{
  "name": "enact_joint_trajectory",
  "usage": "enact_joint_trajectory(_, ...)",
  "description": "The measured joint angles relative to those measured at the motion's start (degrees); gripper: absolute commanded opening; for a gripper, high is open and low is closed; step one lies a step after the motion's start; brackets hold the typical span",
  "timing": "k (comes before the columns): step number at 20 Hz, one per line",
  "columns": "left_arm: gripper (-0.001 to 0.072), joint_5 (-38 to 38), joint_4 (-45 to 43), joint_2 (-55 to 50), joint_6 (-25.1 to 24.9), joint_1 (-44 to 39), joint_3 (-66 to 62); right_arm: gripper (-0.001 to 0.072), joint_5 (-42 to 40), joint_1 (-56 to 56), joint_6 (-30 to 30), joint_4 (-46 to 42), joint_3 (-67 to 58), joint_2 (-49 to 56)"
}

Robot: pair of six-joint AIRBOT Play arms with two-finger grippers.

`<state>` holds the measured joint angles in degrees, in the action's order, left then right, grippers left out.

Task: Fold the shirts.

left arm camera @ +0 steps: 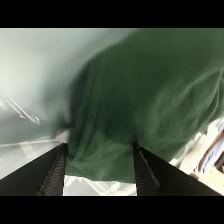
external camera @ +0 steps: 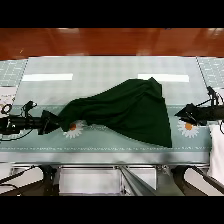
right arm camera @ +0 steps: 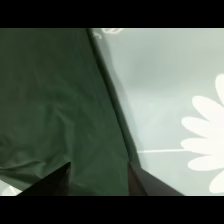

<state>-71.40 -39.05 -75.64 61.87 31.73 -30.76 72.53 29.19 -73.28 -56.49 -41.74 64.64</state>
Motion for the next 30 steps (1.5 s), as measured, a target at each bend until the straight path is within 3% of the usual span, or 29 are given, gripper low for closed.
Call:
enact_joint_trajectory(1,0.0508,-0.3,0.5,-0.5,-0.7,-0.1,0.0,0.0412,0.0,0.0,0.0,-0.1,0.1,0.0)
enact_joint_trajectory(2,0.0444,-0.2,0.9,-0.9,-1.2,-0.3,0.0,0.0412,0.0,0.0,0.0,-0.2,0.1,0.0)
enact_joint_trajectory(3,0.0133,-0.1,1.4,-1.1,-1.9,-0.8,0.0,0.0412,0.0,0.0,0.0,-0.4,0.1,0.0)
enact_joint_trajectory(4,0.0021,-0.1,2.1,-1.3,-2.8,-1.5,0.0,0.0412,0.0,0.0,0.0,-0.9,0.1,0.0)
enact_joint_trajectory(12,0.0021,-1.5,5.2,-1.5,-7.5,-3.9,-4.0,0.0412,0.4,0.0,-3.3,-9.1,1.3,2.6)
enact_joint_trajectory(21,0.0021,-2.4,5.6,-1.1,-7.2,-4.5,-5.4,0.0411,-0.6,-1.4,3.4,3.7,1.7,14.2)
enact_joint_trajectory(22,0.0021,-2.2,5.6,-1.1,-7.2,-4.7,-5.5,0.0379,-1.1,-2.6,4.1,5.2,1.7,15.0)
enact_joint_trajectory(23,0.0021,-2.1,5.6,-1.1,-7.2,-5.0,-5.5,0.0283,-2.0,-4.2,4.6,6.7,1.5,15.9)
enact_joint_trajectory(24,0.0021,-2.0,5.7,-1.1,-7.2,-5.2,-5.5,0.0109,-3.2,-5.8,5.0,7.4,1.1,16.5)
enact_joint_trajectory(25,0.0021,-2.0,5.7,-1.1,-7.2,-5.4,-5.6,0.003,-4.5,-7.6,5.3,7.6,0.4,17.1)
enact_joint_trajectory(30,0.002,-3.7,10.5,0.8,-6.5,-5.7,-10.4,0.0029,-2.3,-11.8,5.3,10.3,-10.0,17.1)
